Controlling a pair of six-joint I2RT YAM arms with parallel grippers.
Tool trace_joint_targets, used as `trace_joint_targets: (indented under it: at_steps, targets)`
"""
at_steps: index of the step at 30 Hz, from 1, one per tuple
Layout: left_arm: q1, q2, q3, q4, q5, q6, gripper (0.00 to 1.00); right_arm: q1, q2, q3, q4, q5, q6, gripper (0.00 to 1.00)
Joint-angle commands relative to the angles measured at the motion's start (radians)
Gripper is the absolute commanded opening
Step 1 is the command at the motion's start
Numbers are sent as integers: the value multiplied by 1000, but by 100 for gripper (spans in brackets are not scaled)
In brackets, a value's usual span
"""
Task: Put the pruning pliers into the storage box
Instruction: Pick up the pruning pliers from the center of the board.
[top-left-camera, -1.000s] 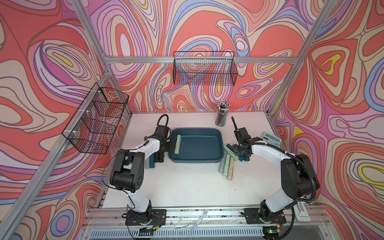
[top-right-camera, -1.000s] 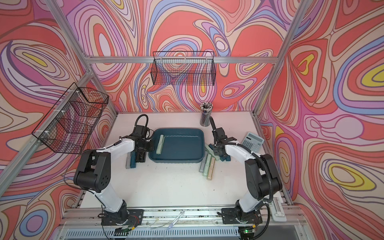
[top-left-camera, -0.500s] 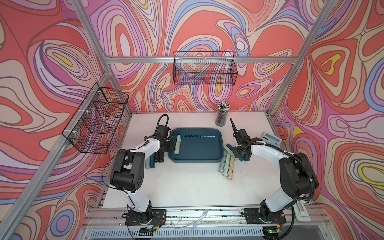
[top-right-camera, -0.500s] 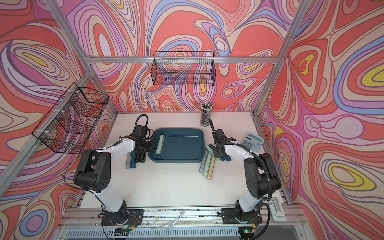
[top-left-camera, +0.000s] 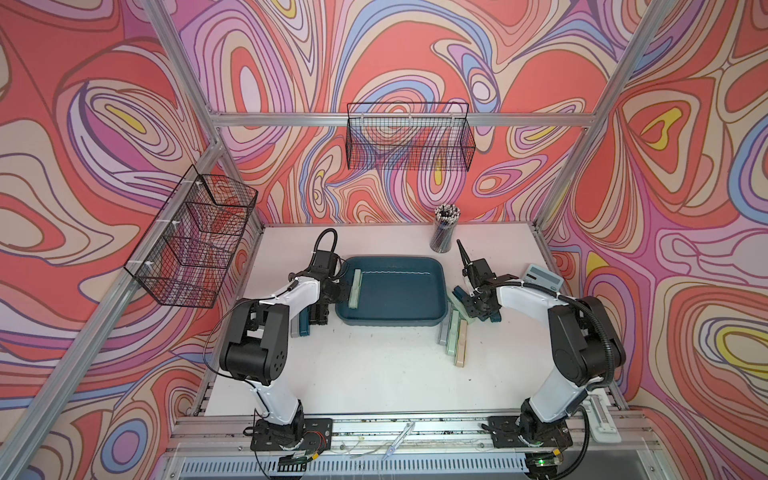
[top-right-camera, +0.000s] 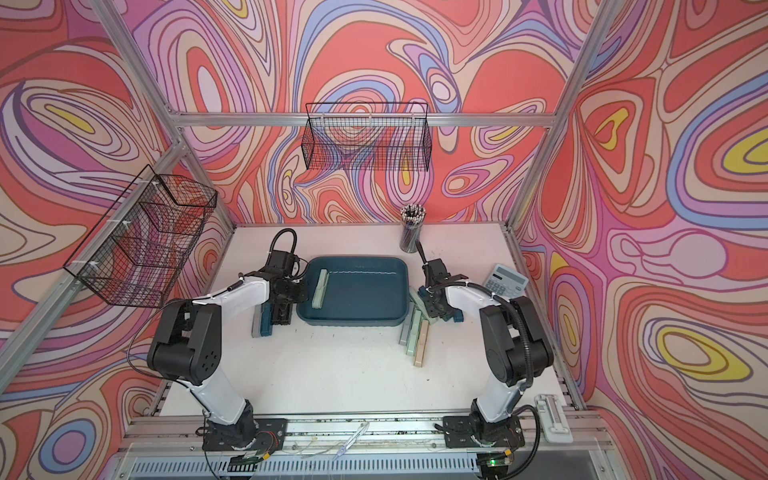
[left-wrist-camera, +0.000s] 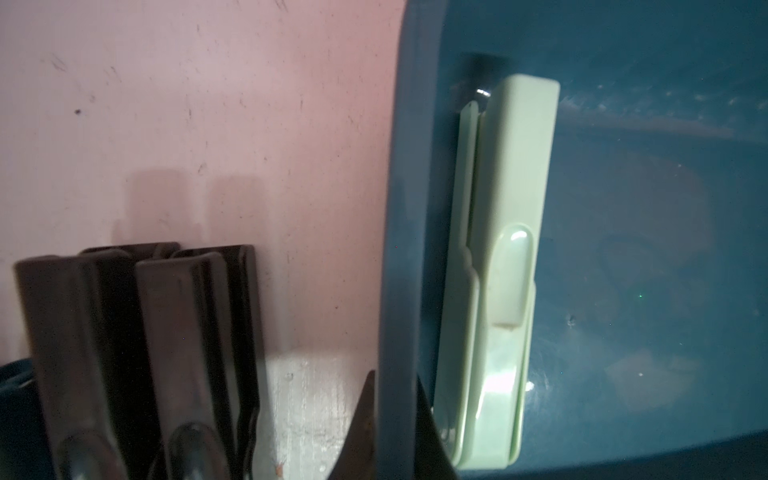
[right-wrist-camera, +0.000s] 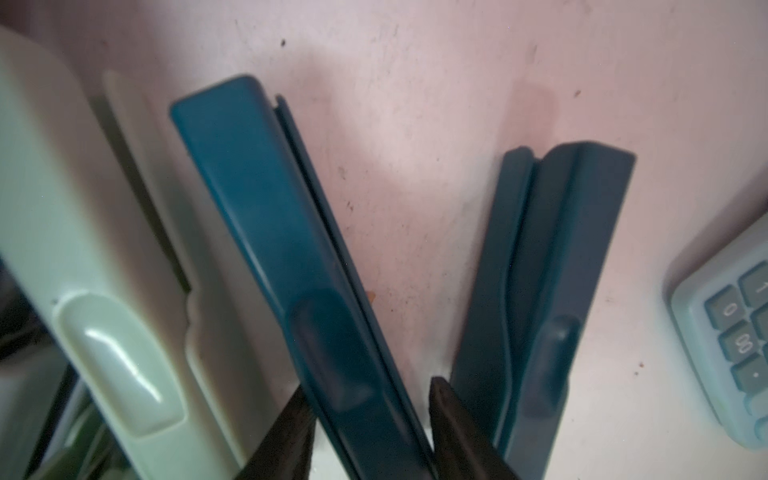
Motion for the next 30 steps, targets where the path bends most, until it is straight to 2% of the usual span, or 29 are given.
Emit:
trace_joint_targets:
  at_steps: [1,10,18,23,30]
  targets:
    - [-2,-24,4,-6,-27,24,0,0,21,27,15,-42,-23,42]
    - [0,-24,4,-3,-22,20,0,-1,0,33,20,-30,-12,22]
    - [-1,-29,-4,8,-3,8,0,0,-75,87,-6,27,55,14]
    - [-1,-38,-11,15,7,-1,0,6,-133,137,5,-29,148,13]
    - [-1,-45,-18,21,15,-11,0,177,-149,222,83,18,317,12]
